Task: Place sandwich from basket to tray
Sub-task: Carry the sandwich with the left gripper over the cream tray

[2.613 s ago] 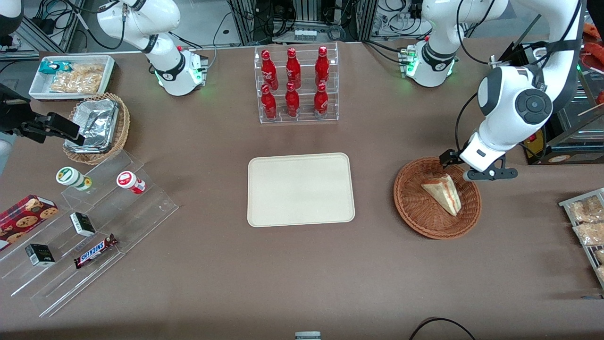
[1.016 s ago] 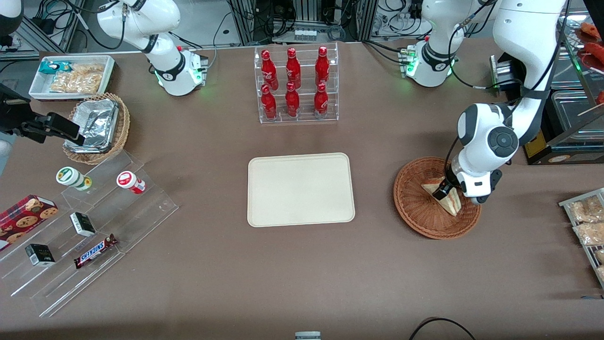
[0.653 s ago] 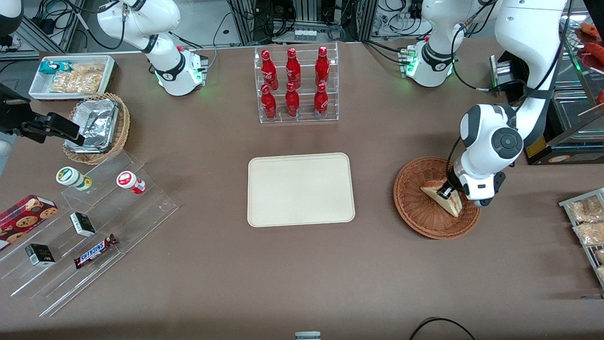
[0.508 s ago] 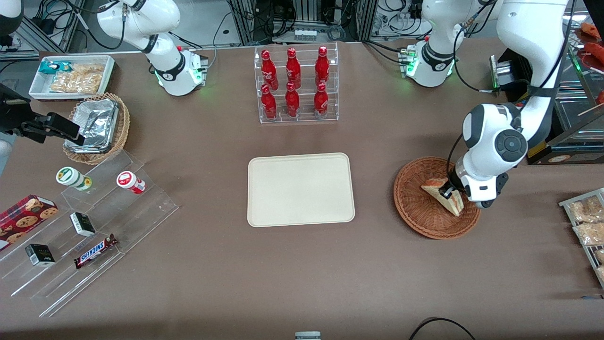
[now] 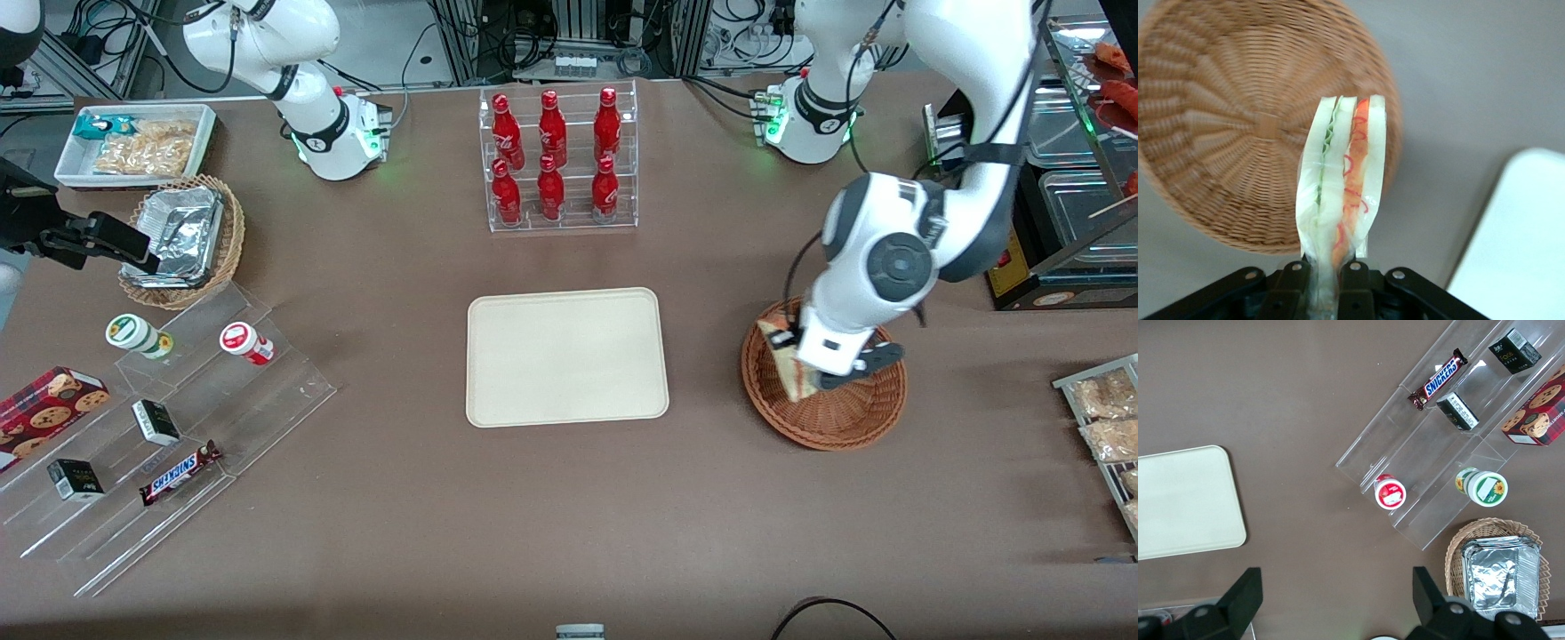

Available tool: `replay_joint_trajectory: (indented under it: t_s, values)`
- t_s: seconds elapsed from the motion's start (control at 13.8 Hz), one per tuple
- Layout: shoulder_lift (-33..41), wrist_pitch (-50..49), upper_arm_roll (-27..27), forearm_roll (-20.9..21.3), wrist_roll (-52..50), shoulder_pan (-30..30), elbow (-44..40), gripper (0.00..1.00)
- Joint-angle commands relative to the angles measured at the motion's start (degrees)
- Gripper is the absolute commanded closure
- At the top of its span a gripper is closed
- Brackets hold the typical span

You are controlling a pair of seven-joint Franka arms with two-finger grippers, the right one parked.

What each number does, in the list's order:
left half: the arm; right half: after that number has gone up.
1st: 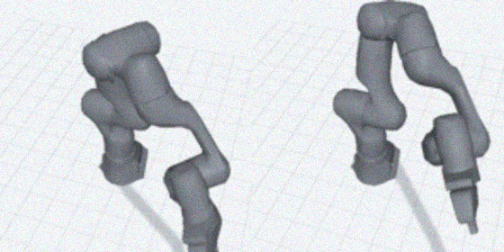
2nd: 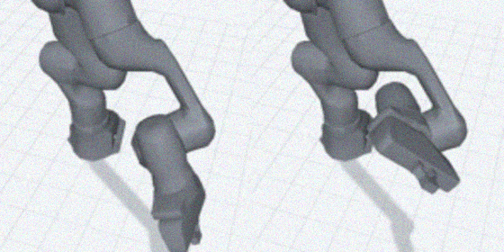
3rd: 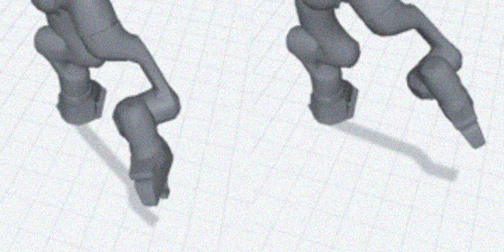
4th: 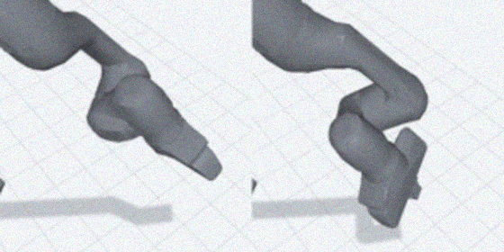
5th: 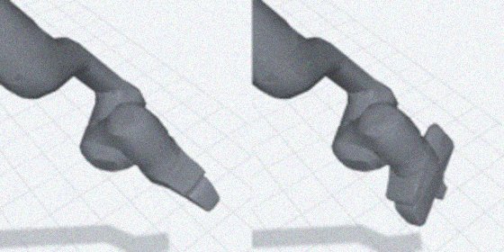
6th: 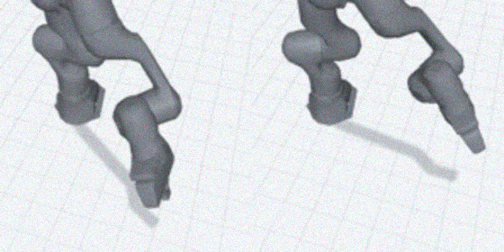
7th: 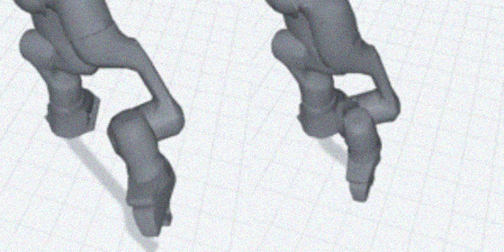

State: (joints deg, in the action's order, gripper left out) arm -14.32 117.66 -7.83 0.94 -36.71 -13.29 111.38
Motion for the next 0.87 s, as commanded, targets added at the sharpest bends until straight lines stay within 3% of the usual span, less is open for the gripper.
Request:
replay_joint_trajectory:
  t_s: [0.0,0.51,0.8]
  values:
    - [-5.2,-1.1,0.4,-0.5,1.0,-5.5,-5.5,0.93]
    - [-19.5,-0.9,0.4,-0.4,-13.9,-17.3,-23.1,0.94]
    - [-25.1,-0.6,0.4,-0.3,-20.3,-22.5,-29.0,0.94]
